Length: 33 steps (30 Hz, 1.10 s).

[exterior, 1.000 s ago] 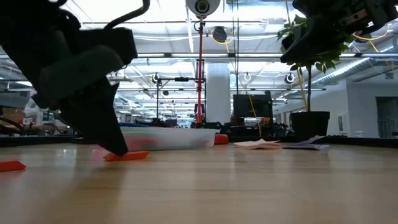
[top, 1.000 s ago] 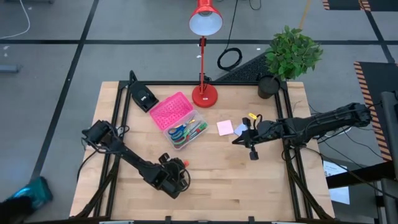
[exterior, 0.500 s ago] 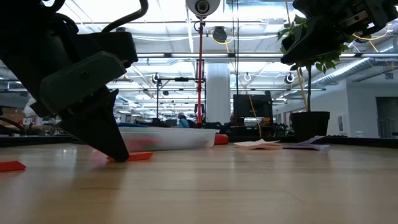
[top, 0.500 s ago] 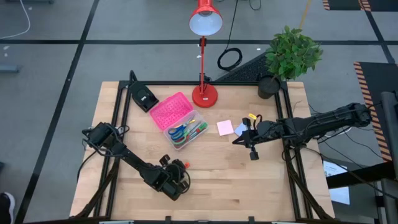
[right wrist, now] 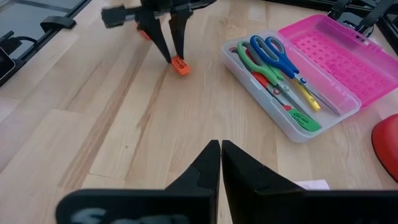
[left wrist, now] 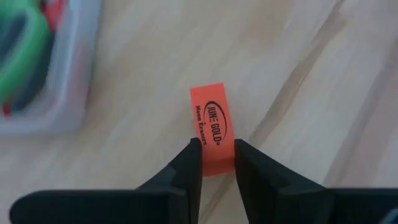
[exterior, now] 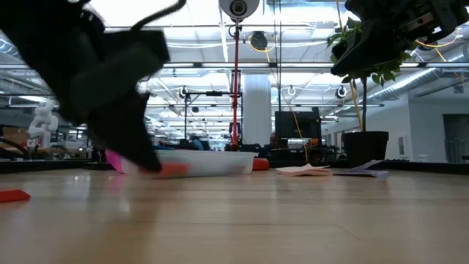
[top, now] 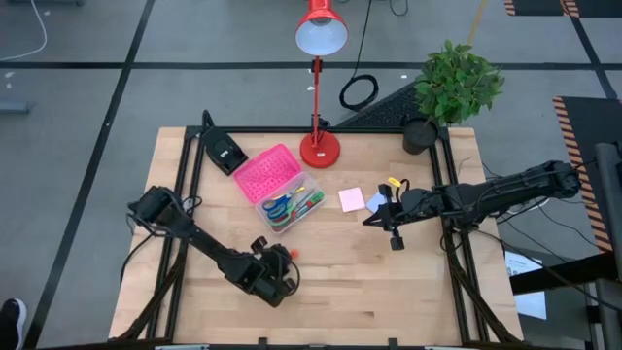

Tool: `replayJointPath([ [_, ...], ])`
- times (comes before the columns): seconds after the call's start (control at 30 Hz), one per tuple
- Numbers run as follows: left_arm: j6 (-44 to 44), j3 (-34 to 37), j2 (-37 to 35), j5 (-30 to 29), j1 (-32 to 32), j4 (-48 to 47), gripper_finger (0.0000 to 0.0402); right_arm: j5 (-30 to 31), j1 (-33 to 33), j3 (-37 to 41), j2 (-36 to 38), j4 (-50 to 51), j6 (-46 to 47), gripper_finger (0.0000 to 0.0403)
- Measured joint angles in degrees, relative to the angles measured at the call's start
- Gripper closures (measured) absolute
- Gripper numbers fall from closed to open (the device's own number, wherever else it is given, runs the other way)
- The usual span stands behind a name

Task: Pack school essentials
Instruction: Put the top orange eraser into the pink supply box

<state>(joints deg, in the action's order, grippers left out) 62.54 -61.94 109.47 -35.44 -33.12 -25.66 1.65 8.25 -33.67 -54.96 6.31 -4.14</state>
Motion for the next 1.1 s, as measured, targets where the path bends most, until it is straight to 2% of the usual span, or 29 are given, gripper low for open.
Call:
replayJointPath([
  [0.17, -3.8, -0.1, -2.8, -0.2, 1.6, 1.1, 0.0315, -0.2, 0.0, 0.0, 0.0, 0.0, 0.0, 0.0394],
  [0.73, -25.1, -0.3, -14.8, -1.5, 11.9, 6.3, 0.0314, -0.2, 0.0, 0.0, 0.0, 0.8, -1.2, 0.0394],
  [1.1, -34.5, -0.3, -15.9, -1.7, 21.3, 8.0, 0.0314, -0.2, 0.0, 0.0, 0.0, 1.9, -1.5, 0.0394],
])
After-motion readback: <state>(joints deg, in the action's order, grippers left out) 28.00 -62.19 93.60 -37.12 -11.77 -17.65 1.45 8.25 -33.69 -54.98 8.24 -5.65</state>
